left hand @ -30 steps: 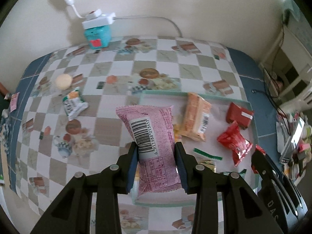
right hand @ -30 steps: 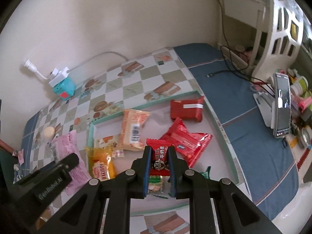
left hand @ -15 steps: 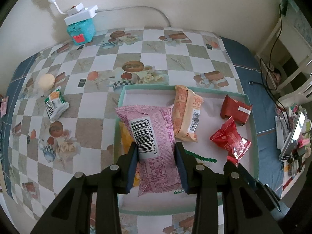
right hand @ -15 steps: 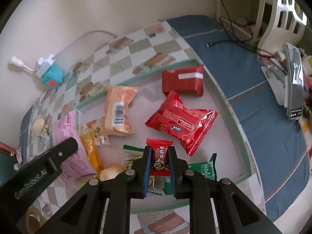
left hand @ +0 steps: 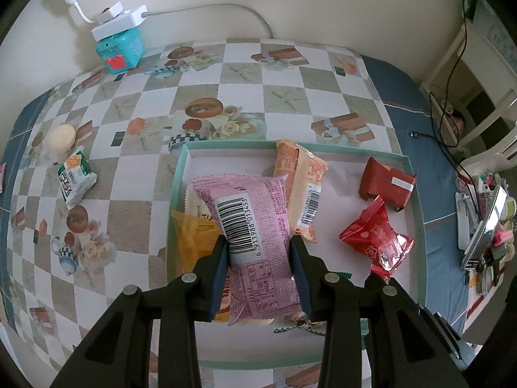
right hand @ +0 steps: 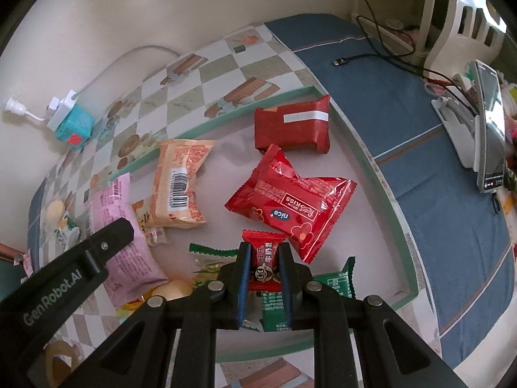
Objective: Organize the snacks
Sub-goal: 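Lower pink bag and red candy into the tray and open both grippers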
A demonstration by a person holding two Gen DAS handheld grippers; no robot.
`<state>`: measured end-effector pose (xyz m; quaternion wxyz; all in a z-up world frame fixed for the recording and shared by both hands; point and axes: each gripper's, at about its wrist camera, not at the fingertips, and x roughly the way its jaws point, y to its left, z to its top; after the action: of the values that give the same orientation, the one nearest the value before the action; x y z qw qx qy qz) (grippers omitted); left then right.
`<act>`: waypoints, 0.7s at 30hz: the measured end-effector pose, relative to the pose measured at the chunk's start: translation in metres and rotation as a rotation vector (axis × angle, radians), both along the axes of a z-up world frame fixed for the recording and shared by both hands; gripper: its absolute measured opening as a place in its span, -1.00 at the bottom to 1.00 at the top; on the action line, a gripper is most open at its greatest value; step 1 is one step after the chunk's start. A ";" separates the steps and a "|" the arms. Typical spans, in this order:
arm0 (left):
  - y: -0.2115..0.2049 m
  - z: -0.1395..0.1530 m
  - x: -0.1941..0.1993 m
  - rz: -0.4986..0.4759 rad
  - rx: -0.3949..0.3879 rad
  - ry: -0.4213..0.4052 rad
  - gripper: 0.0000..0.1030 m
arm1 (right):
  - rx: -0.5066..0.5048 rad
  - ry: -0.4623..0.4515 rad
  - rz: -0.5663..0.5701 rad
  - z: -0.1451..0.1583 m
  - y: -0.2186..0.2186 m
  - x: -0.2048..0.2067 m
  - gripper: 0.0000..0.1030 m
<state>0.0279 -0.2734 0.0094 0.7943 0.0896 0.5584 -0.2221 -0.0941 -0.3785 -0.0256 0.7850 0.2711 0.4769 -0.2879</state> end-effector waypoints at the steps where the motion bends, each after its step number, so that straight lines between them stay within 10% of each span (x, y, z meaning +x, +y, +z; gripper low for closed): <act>1: 0.000 0.000 0.000 0.000 0.000 0.002 -0.23 | -0.001 0.000 0.000 0.000 0.000 0.000 -0.64; 21: 0.007 0.001 0.005 0.022 0.001 0.002 0.15 | 0.007 0.016 -0.025 0.000 -0.003 0.000 -0.54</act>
<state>0.0331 -0.2668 0.0101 0.7959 0.0838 0.5604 -0.2133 -0.0943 -0.3818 -0.0260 0.7767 0.2774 0.4805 -0.2982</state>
